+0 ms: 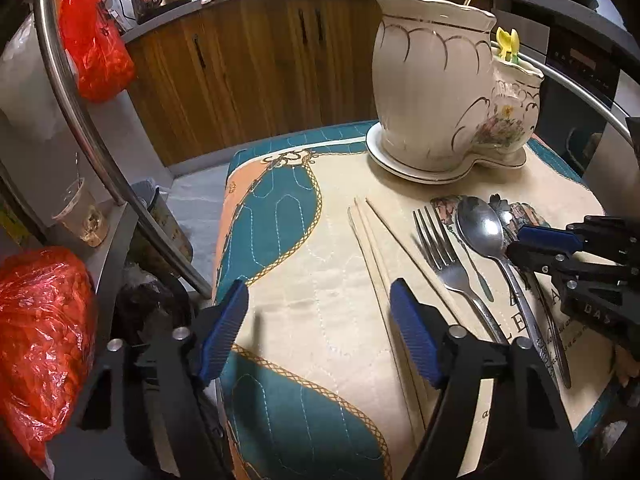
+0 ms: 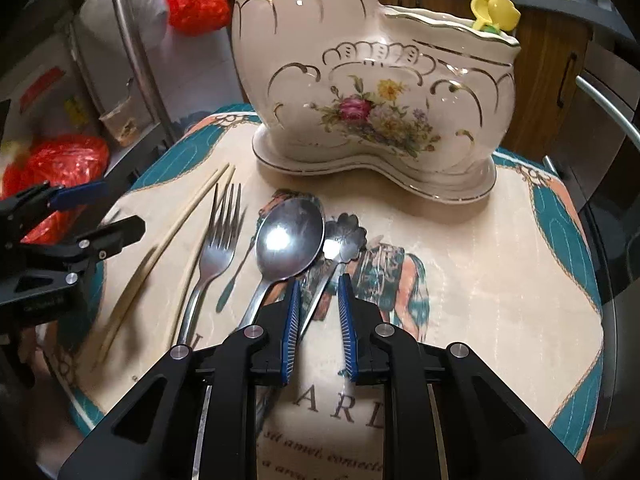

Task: Organize utensils
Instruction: 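Move both grippers back down to the remaining utensils on the mat, then grasp a wooden chopstick with the left gripper while the right grasps the flower-ended steel spoon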

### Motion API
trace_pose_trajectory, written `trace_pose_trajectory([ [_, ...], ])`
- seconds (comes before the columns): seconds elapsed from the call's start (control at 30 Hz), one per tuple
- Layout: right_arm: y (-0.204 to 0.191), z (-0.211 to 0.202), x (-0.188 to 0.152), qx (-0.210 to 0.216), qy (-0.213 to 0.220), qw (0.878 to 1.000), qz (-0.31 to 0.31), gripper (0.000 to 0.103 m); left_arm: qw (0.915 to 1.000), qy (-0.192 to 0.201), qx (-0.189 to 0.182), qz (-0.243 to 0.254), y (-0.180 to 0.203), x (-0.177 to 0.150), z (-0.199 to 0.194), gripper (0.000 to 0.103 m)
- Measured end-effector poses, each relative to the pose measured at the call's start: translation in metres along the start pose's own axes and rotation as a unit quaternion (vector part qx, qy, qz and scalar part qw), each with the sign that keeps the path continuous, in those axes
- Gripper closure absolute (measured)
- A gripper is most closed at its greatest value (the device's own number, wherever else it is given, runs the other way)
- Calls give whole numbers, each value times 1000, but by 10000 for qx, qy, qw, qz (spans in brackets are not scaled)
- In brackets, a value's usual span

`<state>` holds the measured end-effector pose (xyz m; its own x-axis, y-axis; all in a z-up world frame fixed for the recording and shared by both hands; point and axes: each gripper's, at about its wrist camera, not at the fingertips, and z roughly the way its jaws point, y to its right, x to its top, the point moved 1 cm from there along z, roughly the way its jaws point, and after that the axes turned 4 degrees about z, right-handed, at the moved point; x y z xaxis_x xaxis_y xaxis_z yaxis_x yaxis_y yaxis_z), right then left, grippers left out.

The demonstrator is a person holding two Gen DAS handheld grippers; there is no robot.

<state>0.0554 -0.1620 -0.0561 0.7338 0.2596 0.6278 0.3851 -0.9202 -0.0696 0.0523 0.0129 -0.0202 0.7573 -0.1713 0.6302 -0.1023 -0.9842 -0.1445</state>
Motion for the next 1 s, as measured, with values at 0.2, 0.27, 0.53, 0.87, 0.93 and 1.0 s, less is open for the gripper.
trace_pose_trajectory([
  [0.2,11,-5,-1,104,30,9997,212,99,9999,-50,-100,103,7,-1,2,39],
  [0.27,14,-6,-1,133,33,9996,242,99,9998,-110,-109,125,9,-1,5,39],
  [0.53,15,-12,-3,138,133,9996,189,99,9994,-303,-175,24,6,-2,16,42],
  [0.87,17,-13,-3,244,150,9995,142,99,9986,-359,-349,197,17,9,26,87],
  [0.93,19,-13,-2,320,155,9992,165,99,9984,-348,-344,269,22,10,27,96],
  [1.0,21,-16,-2,398,193,9988,206,99,9984,-340,-391,247,21,10,27,97],
])
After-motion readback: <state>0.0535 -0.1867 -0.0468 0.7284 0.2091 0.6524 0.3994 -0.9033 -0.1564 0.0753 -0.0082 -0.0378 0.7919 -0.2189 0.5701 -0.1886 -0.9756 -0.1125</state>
